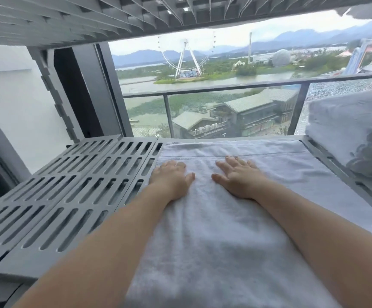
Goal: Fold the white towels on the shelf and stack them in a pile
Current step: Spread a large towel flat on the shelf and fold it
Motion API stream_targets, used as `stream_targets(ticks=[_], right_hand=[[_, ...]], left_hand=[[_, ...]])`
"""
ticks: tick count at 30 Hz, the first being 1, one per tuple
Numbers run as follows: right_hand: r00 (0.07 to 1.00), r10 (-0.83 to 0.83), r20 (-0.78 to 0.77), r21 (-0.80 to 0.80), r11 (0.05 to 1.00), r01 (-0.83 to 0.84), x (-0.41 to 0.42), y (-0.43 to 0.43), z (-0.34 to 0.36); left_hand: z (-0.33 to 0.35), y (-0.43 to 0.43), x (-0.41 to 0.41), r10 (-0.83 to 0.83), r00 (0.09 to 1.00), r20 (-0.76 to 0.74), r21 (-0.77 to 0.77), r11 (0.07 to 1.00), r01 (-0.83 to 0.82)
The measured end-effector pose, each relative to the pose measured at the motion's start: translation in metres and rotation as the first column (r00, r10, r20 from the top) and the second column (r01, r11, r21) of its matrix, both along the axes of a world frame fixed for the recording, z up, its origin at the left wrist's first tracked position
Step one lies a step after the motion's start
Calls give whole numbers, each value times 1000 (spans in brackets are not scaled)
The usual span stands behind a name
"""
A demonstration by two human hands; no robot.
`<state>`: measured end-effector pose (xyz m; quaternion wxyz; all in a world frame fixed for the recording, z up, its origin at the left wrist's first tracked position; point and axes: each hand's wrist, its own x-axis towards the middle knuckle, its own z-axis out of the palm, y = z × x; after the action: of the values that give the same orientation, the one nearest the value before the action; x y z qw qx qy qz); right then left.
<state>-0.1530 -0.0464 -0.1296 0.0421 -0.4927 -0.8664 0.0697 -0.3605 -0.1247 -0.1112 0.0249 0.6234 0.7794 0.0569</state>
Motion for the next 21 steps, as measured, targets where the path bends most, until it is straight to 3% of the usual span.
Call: stream_targets(ticks=[4,7,10,15,21], right_hand=[[996,-46,73,-28,998,49,-15,7,29],[990,-54,133,87,995,43,-35,19,60],[999,-33,-7,167,985,34,-63,24,67],[986,15,-168,136,991,8,-108,39,50],[993,40,-114,107,994,-27,-149,67,43]], left_hand=[[3,18,-19,-42,999,-3,-10,999,42],[9,27,-28,-35,992,-122,9,999,37],[7,31,-33,-11,977,-212,104,994,34],[-14,31,-37,9,997,-81,302,953,15],[-20,33,-43,38,998,53,308,950,-52]])
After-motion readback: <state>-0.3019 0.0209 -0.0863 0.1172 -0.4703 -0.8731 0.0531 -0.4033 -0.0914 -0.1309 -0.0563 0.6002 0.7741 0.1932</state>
